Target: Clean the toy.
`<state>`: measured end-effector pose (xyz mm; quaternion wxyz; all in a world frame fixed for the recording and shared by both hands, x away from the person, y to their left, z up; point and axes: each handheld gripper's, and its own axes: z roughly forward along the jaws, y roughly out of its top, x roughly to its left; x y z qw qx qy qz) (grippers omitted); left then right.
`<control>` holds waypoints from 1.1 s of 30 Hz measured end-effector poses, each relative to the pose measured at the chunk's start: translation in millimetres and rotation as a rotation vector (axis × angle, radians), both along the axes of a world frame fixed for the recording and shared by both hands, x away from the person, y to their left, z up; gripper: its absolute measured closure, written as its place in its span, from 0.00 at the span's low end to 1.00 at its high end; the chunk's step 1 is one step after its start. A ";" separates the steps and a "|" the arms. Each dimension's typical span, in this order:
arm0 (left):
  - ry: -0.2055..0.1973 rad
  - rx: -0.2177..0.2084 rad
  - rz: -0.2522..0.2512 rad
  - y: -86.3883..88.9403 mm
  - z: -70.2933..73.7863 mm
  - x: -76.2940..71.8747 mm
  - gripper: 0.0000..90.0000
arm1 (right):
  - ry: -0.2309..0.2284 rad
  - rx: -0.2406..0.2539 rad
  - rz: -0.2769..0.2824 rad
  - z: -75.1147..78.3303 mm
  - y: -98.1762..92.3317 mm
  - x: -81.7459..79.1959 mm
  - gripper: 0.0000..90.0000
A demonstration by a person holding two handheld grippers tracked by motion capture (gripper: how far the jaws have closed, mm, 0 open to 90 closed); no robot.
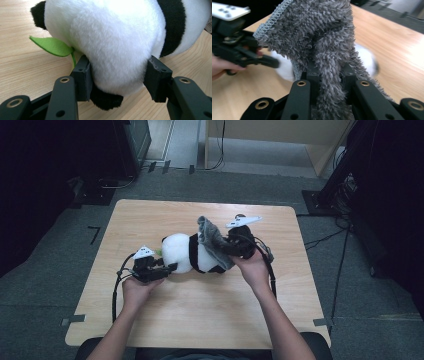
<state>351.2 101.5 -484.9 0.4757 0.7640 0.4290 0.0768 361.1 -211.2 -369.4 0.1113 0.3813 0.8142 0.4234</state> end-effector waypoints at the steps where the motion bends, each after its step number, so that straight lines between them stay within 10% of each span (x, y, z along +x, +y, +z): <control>1: 0.001 -0.002 0.001 -0.2 0.2 0.0 0.51 | 0.001 -0.004 0.017 -1.4 6.2 -1.4 0.84; 18: -0.001 -0.002 -0.003 0.0 1.4 -0.5 0.52 | 0.050 -0.031 0.200 -57.6 98.5 -4.6 0.83; 33: -0.001 0.005 -0.010 -1.2 0.3 -0.7 0.53 | -0.003 -0.071 0.182 -63.4 63.3 -15.4 0.83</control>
